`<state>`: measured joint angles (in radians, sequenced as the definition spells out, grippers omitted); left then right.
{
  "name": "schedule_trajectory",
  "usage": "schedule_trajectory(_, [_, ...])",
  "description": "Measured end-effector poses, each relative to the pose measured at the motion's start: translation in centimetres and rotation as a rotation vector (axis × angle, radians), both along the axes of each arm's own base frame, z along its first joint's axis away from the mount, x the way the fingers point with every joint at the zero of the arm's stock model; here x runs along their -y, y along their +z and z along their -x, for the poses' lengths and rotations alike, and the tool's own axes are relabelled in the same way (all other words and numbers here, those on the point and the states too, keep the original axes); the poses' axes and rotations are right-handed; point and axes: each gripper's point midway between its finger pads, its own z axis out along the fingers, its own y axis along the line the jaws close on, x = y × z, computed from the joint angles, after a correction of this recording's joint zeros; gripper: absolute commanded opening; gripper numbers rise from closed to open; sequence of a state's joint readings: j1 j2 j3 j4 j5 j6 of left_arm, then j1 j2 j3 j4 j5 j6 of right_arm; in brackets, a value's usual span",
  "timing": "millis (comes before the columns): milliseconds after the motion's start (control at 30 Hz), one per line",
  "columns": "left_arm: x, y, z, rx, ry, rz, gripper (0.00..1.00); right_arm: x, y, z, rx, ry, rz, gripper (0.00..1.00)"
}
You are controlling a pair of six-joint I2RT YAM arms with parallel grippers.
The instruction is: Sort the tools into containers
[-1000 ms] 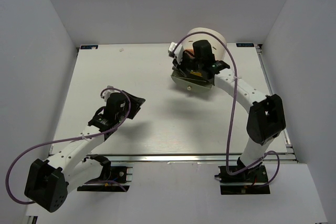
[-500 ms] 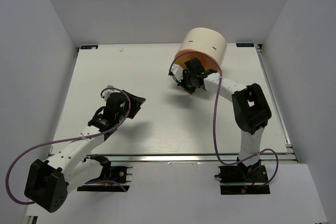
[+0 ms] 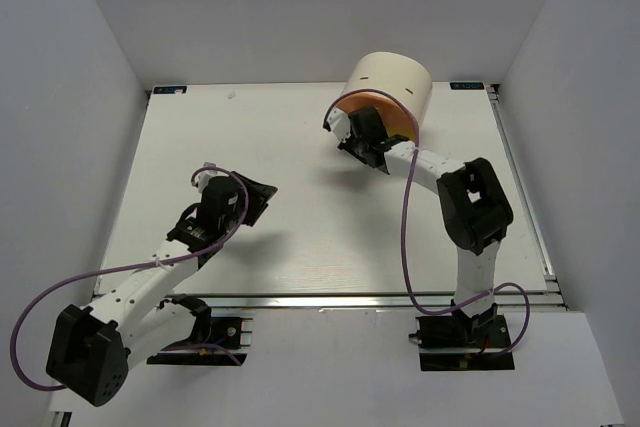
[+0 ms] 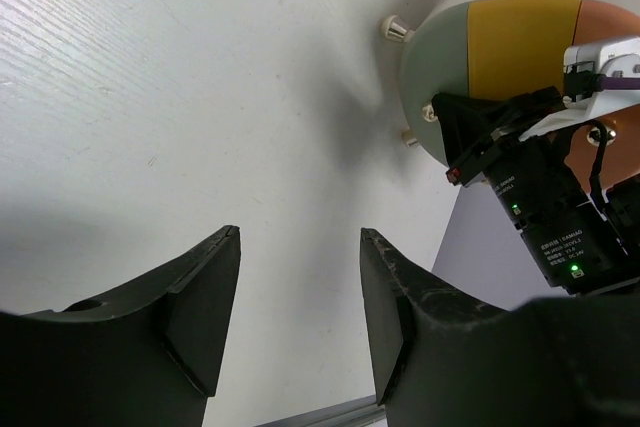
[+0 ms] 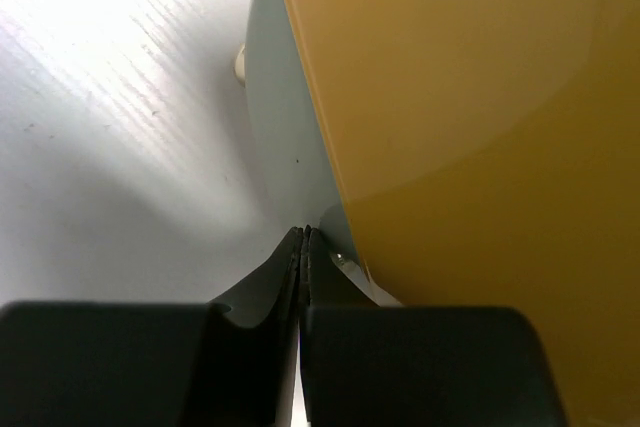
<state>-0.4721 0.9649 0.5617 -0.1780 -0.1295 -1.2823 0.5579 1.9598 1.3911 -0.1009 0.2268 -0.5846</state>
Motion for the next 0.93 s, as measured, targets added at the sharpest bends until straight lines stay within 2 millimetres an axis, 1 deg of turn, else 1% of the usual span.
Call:
schedule_trajectory(233, [0.0,-0.1,0.0,-0.002,0.0,-0.002,0.61,0.1,-0.2,-0.3,0.027,0.011,0.024,0.0])
schedule_trajectory(300, [0.0,-0.1,0.0,-0.002,0.0,-0.001,0.62,-0.5,-0.3,0.3,-0.006,0.064,0.007,0.23])
schedule_trajectory(333, [0.0,-0.1,0.0,-0.001,0.0,-0.001,0.63,-0.8,-0.4,1.1,-0.043,0.107,-0.007,0.39])
schedule_trajectory(367, [0.0,0.0,0.0,0.002,-0.001,-0.001,0.65,-1.3,-0.3,2.3,-0.091,0.171,-0.034,0.59])
schedule_trajectory(400, [0.0,0.1,-0.1,0.007,-0.002,0.0,0.7,-1.8,0.0,3.6,-0.13,0.228,-0.072,0.69])
schedule_trajectory(433, [0.1,0.2,-0.2,0.02,-0.004,0.003,0.72,-2.3,0.9,5.2,-0.161,0.287,-0.117,0.83])
schedule_trajectory(467, [0.1,0.4,-0.2,0.031,-0.006,0.006,0.75,-2.8,2.3,6.9,-0.183,0.344,-0.174,0.89])
schedule_trajectory(500, [0.1,0.5,-0.3,0.046,-0.012,0.009,0.76,-3.2,3.7,8.2,-0.198,0.368,-0.231,0.89])
schedule_trajectory(533, [0.2,0.8,-0.4,0.066,-0.017,0.013,0.8,-3.7,5.5,9.5,-0.2,0.389,-0.301,0.89])
schedule_trajectory(567, [0.2,1.2,-0.4,0.088,-0.025,0.015,0.8,-4.0,7.3,10.6,-0.198,0.394,-0.366,0.89])
schedule_trajectory(633, [0.6,2.3,-0.8,0.143,-0.047,0.016,0.84,-4.4,10.4,12.0,-0.21,0.348,-0.49,0.89])
schedule_trajectory(667, [0.8,2.9,-0.9,0.17,-0.062,0.015,0.85,-4.6,11.6,12.4,-0.215,0.317,-0.541,0.89])
schedule_trajectory(700, [1.0,3.5,-1.0,0.204,-0.081,0.008,0.86,-4.6,12.4,12.7,-0.226,0.281,-0.58,0.89])
schedule_trajectory(733, [1.2,4.0,-1.0,0.233,-0.104,0.0,0.89,-4.5,12.9,12.9,-0.237,0.25,-0.606,0.89])
schedule_trajectory(800, [1.7,4.8,-1.1,0.272,-0.148,-0.022,0.93,-3.9,13.2,12.9,-0.261,0.179,-0.642,0.89])
schedule_trajectory(833, [1.9,5.3,-1.2,0.295,-0.173,-0.035,0.98,-3.6,13.2,12.9,-0.271,0.15,-0.654,0.89])
schedule_trajectory(933, [3.1,7.2,-1.5,0.356,-0.259,-0.075,0.98,-2.1,13.6,12.8,-0.272,0.075,-0.688,0.89])
